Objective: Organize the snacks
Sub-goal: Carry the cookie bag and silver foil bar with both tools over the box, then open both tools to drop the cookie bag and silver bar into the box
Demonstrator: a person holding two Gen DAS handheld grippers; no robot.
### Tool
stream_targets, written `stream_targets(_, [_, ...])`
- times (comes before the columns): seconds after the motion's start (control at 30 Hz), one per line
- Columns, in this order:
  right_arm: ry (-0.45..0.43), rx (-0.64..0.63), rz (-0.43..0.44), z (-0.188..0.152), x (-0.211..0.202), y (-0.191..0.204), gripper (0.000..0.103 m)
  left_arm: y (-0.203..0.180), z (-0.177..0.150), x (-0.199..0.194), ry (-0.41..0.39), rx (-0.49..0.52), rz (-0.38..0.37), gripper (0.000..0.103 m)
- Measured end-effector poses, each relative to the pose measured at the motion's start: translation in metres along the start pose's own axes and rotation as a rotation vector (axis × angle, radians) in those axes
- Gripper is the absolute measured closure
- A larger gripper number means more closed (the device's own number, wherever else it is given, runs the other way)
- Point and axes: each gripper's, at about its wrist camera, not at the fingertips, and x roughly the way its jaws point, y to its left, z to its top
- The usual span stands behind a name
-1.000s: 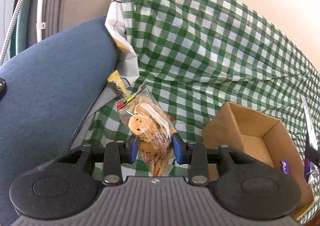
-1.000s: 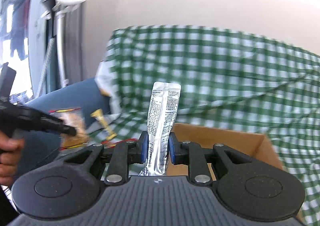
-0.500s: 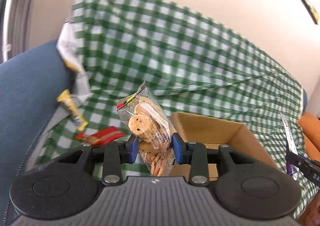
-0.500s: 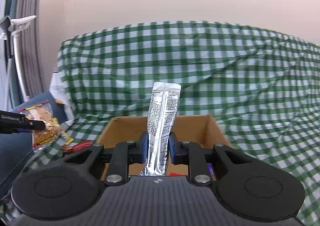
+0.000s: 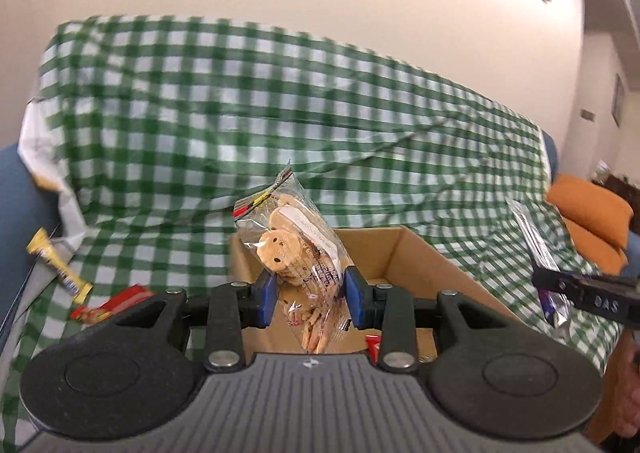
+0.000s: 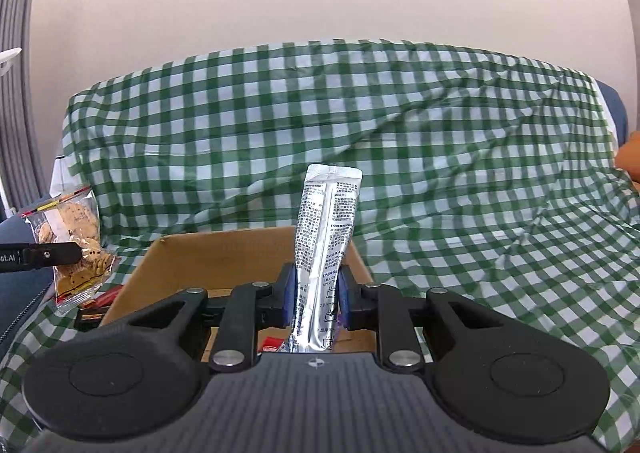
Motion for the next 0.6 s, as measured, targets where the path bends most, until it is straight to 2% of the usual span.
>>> stream_targets(0.3, [-0.002, -0.007, -0.015, -0.003, -0.003, -0.001, 0.08, -0.031, -0.01, 0.001, -0.022, 0.114, -0.065, 0.064])
stream_targets(0.6, [-0.001, -0.02, -0.002, -0.003, 0.001, 0.004, 0.08, -0.03, -0.012, 0.002, -0.023, 0.109, -0.062, 0.064])
